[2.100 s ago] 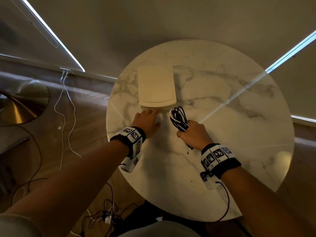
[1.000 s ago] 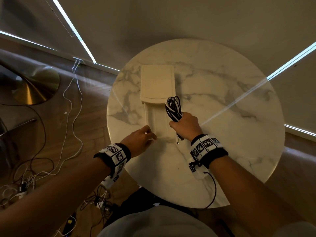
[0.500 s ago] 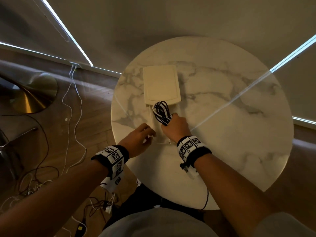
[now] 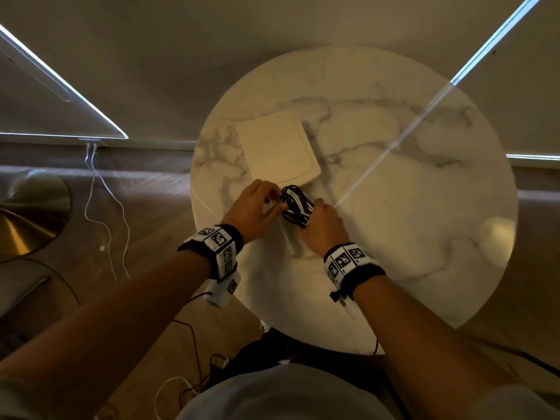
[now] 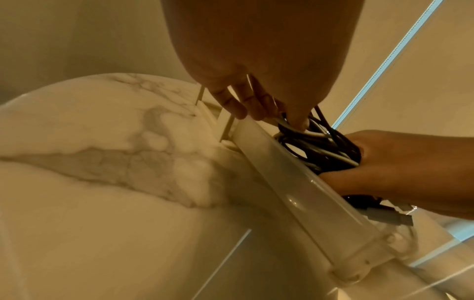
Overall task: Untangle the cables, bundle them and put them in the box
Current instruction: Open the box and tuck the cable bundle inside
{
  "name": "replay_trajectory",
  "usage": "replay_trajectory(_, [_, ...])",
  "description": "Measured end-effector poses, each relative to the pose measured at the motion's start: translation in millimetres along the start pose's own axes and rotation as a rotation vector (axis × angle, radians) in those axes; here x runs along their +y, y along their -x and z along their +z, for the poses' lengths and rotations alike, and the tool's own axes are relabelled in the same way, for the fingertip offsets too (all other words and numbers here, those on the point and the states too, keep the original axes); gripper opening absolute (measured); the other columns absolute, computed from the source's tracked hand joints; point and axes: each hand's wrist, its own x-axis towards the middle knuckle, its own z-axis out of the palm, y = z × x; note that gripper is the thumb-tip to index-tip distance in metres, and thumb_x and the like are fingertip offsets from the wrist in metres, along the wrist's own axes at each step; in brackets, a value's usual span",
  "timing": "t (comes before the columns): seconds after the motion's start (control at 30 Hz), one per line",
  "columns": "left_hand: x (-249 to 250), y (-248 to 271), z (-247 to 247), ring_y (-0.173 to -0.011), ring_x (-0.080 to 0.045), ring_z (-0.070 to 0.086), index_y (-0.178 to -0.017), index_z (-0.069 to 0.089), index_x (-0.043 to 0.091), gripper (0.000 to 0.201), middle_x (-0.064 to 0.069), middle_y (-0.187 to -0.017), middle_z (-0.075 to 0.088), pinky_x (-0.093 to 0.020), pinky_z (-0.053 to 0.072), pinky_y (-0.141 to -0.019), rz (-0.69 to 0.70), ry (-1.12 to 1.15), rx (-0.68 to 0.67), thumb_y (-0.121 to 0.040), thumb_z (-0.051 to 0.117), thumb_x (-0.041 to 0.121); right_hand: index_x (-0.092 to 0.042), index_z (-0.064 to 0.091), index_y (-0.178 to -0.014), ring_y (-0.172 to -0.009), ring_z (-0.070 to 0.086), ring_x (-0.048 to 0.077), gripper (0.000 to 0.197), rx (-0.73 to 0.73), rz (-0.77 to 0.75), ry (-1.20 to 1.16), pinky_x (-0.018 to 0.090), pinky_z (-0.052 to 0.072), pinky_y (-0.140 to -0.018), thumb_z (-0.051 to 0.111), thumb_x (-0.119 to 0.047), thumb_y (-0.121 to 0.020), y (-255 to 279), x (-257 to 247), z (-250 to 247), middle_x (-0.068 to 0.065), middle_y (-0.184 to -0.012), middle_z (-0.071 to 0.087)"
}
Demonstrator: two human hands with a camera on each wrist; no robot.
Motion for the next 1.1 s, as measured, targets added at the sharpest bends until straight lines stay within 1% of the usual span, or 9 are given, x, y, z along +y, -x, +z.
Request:
replay_trajectory(0.17, [-9,-5,1,-0.084,-0.022,0.053,-0.101,0.064,0.011,0.022,-0.005,-0.097,0.063,-0.034,0.047,-0.078,-0.008,-0.090,-0.008,-0.086,0.072,0.025,-0.009,0.031,-0.148,-0.110,0.059,0.038,0.085,-0.032,-0.165,-0.028,0.044,0.052,-0.088,0.071,-0.050,-0.085,6,10,2,0.017,-0.131,0.047])
replay_trajectory(0.23, [-8,-6,0,-0.086,-0.025,0.057,-0.101,0.067,0.010,0.021,-0.006,-0.097,0.066,-0.033,0.047,-0.079,0.006,-0.109,-0.014,-0.086,0.073,0.023,-0.011,0.022,-0.154,-0.115,0.056,0.038,0.085,-0.051,-0.213,-0.053,0.046,0.051,-0.094,0.061,-0.053,-0.092,9,13,1,0.015,-0.137,0.039])
replay_trajectory(0.3, [-6,-7,-1,-0.090,-0.028,0.058,-0.104,0.069,0.010,0.022,-0.007,-0.099,0.067,-0.037,0.049,-0.082,0.021,-0.124,-0.026,-0.086,0.072,0.022,-0.011,0.016,-0.158,-0.121,0.052,0.039,0.077,-0.060,-0.234,-0.061,0.049,0.048,-0.100,0.051,-0.048,-0.100,9,16,0,0.015,-0.143,0.035])
replay_trajectory(0.37, [-5,-6,-1,-0.093,-0.026,0.058,-0.110,0.069,0.012,0.026,-0.007,-0.102,0.068,-0.033,0.046,-0.084,0.015,-0.110,-0.040,-0.089,0.067,0.027,-0.010,0.013,-0.159,-0.123,0.050,0.041,0.072,-0.072,-0.243,-0.037,0.051,0.045,-0.103,0.046,-0.043,-0.103,8,18,-2,0.017,-0.146,0.034])
replay_trajectory(0.53, [-3,-5,-3,-0.086,-0.018,0.058,-0.110,0.072,0.016,0.032,-0.001,-0.100,0.069,-0.029,0.047,-0.082,-0.035,-0.077,-0.035,-0.094,0.060,0.041,-0.009,0.016,-0.158,-0.119,0.050,0.043,0.068,-0.069,-0.245,0.072,0.053,0.042,-0.103,0.043,-0.040,-0.105,2,20,4,0.019,-0.145,0.035])
replay_trajectory(0.7, [0,-12,3,-0.076,-0.016,0.057,-0.097,0.071,0.015,0.016,0.000,-0.093,0.067,-0.029,0.049,-0.075,-0.117,-0.038,-0.001,-0.087,0.073,0.026,-0.006,0.022,-0.158,-0.109,0.052,0.039,0.067,0.044,-0.298,0.248,0.048,0.044,-0.094,0.043,-0.040,-0.104,8,22,15,0.019,-0.139,0.044])
replay_trajectory(0.8, [1,-14,4,-0.073,-0.016,0.056,-0.098,0.066,0.017,0.024,0.001,-0.095,0.062,-0.027,0.049,-0.070,-0.156,0.000,0.062,-0.078,0.079,0.020,-0.004,0.026,-0.157,-0.110,0.051,0.039,0.069,0.097,-0.329,0.339,0.047,0.043,-0.093,0.041,-0.044,-0.103,10,25,18,0.019,-0.136,0.049])
replay_trajectory(0.93, [1,-9,7,-0.079,-0.023,0.064,-0.104,0.074,0.008,0.023,-0.008,-0.097,0.068,-0.033,0.054,-0.076,0.010,-0.042,0.047,-0.081,0.077,0.009,-0.001,0.035,-0.152,-0.109,0.052,0.038,0.077,0.155,-0.362,0.344,0.047,0.044,-0.092,0.020,-0.053,-0.098,9,27,17,0.020,-0.129,0.055])
replay_trajectory(1.1, [-6,-11,10,-0.080,-0.036,0.063,-0.107,0.075,0.005,0.024,-0.014,-0.094,0.067,-0.039,0.055,-0.072,0.161,-0.240,-0.007,-0.084,0.074,0.008,-0.001,0.044,-0.147,-0.112,0.052,0.035,0.068,0.219,-0.409,0.381,0.045,0.040,-0.094,0.021,-0.046,-0.101,6,29,16,0.015,-0.126,0.061])
